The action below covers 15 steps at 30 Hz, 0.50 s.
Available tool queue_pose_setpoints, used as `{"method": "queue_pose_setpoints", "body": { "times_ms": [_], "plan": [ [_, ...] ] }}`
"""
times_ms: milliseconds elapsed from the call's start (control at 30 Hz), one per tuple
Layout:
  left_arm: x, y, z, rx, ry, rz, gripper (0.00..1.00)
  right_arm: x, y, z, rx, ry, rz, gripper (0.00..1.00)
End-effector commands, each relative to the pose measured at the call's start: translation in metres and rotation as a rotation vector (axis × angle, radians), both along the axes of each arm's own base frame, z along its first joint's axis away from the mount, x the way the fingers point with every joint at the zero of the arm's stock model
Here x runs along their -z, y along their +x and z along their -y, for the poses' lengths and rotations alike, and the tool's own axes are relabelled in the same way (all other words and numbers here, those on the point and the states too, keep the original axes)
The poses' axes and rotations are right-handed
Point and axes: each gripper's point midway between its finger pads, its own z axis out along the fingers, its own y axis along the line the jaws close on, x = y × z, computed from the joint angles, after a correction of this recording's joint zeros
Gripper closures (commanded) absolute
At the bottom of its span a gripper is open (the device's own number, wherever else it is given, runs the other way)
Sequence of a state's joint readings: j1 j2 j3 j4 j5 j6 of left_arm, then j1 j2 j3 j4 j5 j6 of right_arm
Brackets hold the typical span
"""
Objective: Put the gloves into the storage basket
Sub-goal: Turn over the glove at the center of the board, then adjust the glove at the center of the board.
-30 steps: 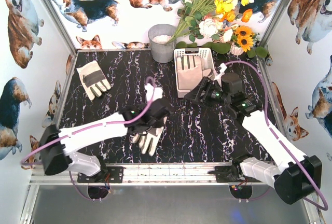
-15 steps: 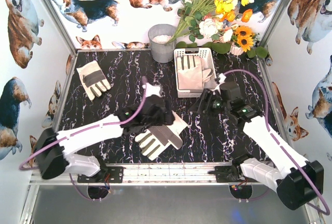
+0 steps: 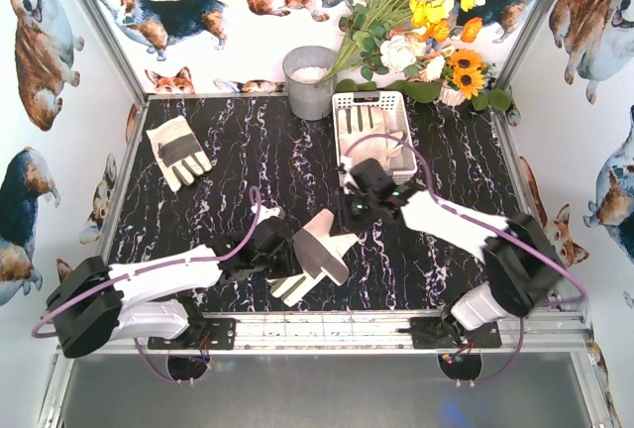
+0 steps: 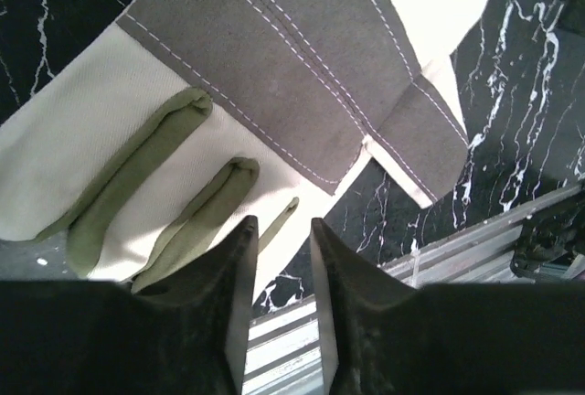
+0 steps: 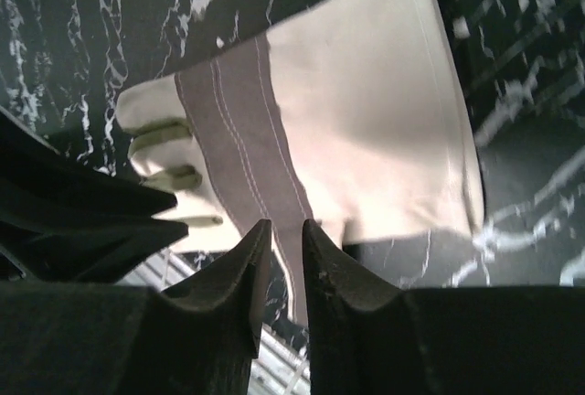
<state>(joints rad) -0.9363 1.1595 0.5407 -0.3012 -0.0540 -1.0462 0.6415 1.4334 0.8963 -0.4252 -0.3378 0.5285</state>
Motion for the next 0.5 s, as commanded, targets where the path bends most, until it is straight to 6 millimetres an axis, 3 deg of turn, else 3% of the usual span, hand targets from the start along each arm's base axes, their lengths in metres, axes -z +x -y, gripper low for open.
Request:
{"method": "queue_pose_setpoints", "body": {
  "times_ms": [0,233,367,467],
  "plan": [
    [0.012,0.003,0.006,-0.008,0.0,-0.021,0.79,-0.013,0.042,-0.038,-0.093,0.02,0.2,0.78],
    [0.037,0.008,-0.023,-0.025,0.158,-0.018,0.81,0.03,0.055,-0.048,-0.149,-0.089,0.233,0.82],
    [0.046,0.014,-0.053,-0.051,0.242,-0.044,0.81,0.05,0.046,-0.034,-0.132,-0.132,0.213,0.82],
    [0.041,0.023,-0.062,-0.058,0.251,-0.026,0.8,0.064,0.03,-0.023,-0.135,-0.16,0.154,0.82]
  ]
}}
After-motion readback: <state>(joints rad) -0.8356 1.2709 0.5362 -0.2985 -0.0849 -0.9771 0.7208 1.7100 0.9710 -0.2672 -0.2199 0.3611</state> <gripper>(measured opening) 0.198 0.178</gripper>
